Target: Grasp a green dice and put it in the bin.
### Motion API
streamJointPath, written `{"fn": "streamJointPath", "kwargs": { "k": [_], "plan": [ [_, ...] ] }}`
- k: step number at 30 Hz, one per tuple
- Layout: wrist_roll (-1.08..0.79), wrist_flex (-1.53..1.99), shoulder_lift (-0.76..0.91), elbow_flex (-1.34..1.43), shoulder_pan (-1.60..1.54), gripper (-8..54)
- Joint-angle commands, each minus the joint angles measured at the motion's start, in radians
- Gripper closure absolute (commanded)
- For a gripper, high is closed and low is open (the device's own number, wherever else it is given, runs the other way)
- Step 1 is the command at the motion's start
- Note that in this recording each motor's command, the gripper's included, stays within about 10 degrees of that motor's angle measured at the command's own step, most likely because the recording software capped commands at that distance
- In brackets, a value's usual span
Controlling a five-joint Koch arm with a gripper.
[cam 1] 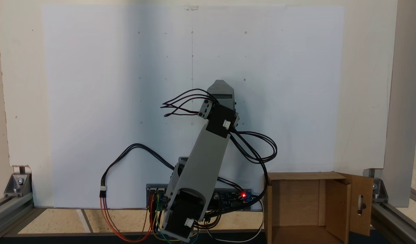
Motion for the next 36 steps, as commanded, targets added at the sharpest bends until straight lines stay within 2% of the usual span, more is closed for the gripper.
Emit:
{"fn": "streamJointPath", "kwargs": {
  "k": [1, 6, 11, 14, 18, 19, 23, 27, 36],
  "plan": [
    [-0.051, -0.008, -0.002, -0.015, -0.002, 5.5],
    [-0.052, -0.020, -0.006, -0.015, 0.002, 6.2],
    [-0.046, -0.020, -0.006, -0.015, 0.002, 12.5],
    [-0.031, -0.018, -0.006, -0.014, 0.000, 19.0],
    [-0.009, -0.018, -0.006, -0.012, 0.000, 32.4],
    [-0.008, -0.020, -0.006, -0.012, 0.000, 33.8],
    [0.032, -0.020, -0.005, -0.012, -0.018, 33.8],
    [0.064, 0.071, 0.069, -0.067, -0.031, 33.8],
    [0.163, 0.607, 0.192, -0.618, -0.002, 33.8]
  ]
}}
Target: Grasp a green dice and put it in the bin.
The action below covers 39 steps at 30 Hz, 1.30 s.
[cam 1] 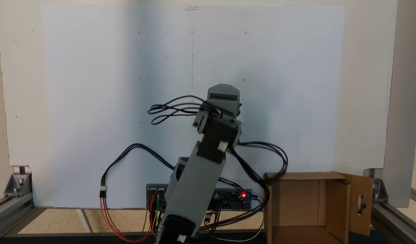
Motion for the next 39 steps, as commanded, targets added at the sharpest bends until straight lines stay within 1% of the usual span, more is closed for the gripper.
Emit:
{"fn": "streamJointPath", "kwargs": {
  "k": [1, 3, 5, 14, 18, 23, 25, 29, 39],
  "plan": [
    [0.066, 0.162, 0.034, -0.159, 0.032, 33.8],
    [0.075, 0.267, 0.034, -0.284, 0.098, 33.8],
    [0.075, 0.368, 0.032, -0.311, 0.172, 33.8],
    [-0.020, 0.259, 0.021, -0.328, 0.624, 33.8],
    [-0.072, 0.158, -0.072, -0.374, 0.874, 33.8],
    [-0.166, 0.046, -0.233, -0.416, 1.155, 33.8],
    [-0.195, 0.008, -0.278, -0.419, 1.226, 33.8],
    [-0.253, -0.066, -0.390, -0.419, 1.324, 33.8],
    [-0.285, -0.081, -0.419, -0.419, 1.370, 33.8]
  ]
}}
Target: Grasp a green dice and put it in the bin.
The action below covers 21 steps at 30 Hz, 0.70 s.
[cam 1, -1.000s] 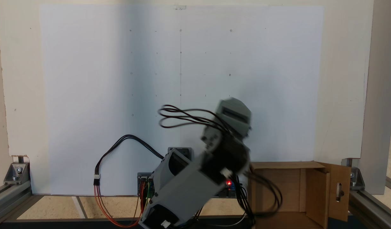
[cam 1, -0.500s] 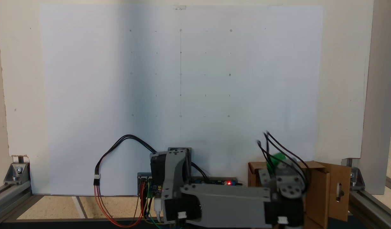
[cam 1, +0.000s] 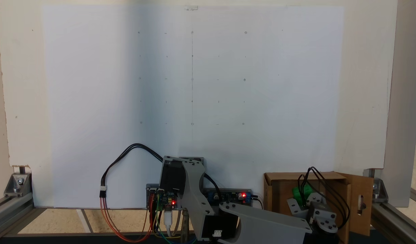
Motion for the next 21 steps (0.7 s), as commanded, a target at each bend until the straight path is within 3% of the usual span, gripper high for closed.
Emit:
{"fn": "streamJointPath", "kwargs": {
  "k": [1, 5, 8, 10, 15, 21],
  "plan": [
    [-0.086, -0.009, 0.011, -0.071, 0.014, 33.8],
    [-0.087, -0.002, 0.009, -0.067, 0.020, 33.8],
    [-0.086, -0.005, 0.005, -0.066, 0.038, 13.3],
    [-0.083, -0.015, 0.005, -0.066, 0.046, 8.3],
    [0.012, -0.080, 0.034, -0.069, 0.020, 7.6],
    [0.306, -0.230, 0.291, -0.069, -0.276, 6.1]
  ]
}}
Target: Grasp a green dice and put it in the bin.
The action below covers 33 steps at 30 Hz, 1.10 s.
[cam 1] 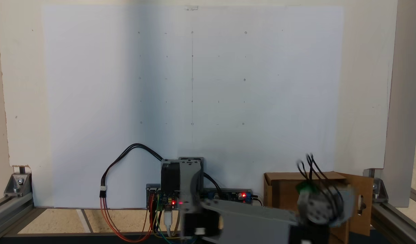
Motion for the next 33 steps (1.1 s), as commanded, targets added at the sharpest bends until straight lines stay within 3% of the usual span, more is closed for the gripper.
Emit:
{"fn": "streamJointPath", "kwargs": {
  "k": [1, 5, 9, 16, 21, 33],
  "plan": [
    [0.164, -0.077, 0.143, -0.071, -0.159, 5.4],
    [0.328, -0.077, 0.267, -0.069, -0.443, 1.3],
    [0.497, -0.078, 0.337, -0.021, -0.731, 1.1],
    [0.617, -0.109, 0.385, 0.160, -1.242, 0.4],
    [0.607, -0.366, 0.476, 0.494, -1.593, 1.0],
    [0.541, -0.925, 0.687, 1.012, -1.574, 0.8]
  ]
}}
